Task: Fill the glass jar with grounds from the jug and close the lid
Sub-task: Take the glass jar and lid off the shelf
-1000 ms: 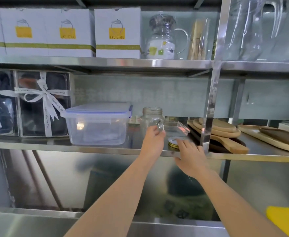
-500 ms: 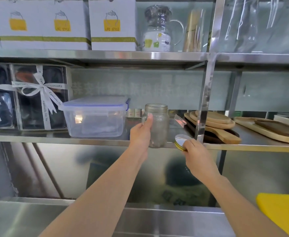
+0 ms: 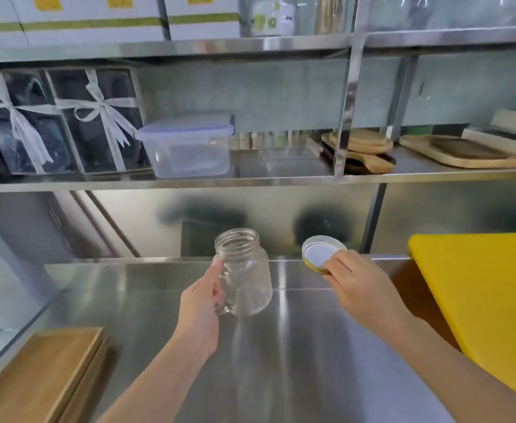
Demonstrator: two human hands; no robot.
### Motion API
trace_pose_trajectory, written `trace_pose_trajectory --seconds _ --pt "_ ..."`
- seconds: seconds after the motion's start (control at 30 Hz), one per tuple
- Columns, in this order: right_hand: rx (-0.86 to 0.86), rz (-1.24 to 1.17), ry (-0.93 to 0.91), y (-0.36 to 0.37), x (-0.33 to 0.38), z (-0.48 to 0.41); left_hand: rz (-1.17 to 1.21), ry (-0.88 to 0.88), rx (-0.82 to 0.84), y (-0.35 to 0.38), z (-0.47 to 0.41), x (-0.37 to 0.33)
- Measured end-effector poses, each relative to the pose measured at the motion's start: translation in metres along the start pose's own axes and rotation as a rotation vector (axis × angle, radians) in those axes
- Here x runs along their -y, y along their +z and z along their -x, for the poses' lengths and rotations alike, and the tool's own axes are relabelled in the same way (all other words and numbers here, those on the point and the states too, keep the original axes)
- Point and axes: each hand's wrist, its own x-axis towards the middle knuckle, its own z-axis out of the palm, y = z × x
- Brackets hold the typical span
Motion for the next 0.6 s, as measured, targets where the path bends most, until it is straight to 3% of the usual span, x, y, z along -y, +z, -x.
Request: trace_pose_trajectory --seconds 0.23,0.37,0.5,0.6 --pt "0.193 -0.121 -0.08 -0.006 0.063 0.098 -0.024 -0.103 0.003 -0.08 0.082 0.057" --pt "0.507 -0.169 -0.168 -0.007 0.086 0.135 -0.011 -0.112 0.037 -0.106 0.116 0.085" --pt "0.729 -0.164 0.042 -0.011 0.084 0.139 -0.077 -0.095 0.056 -0.12 0.138 0.103" --pt "0.86 -0.138 0.094 -0.015 0.079 0.137 -0.127 -0.063 0.053 -0.125 0.148 0.11"
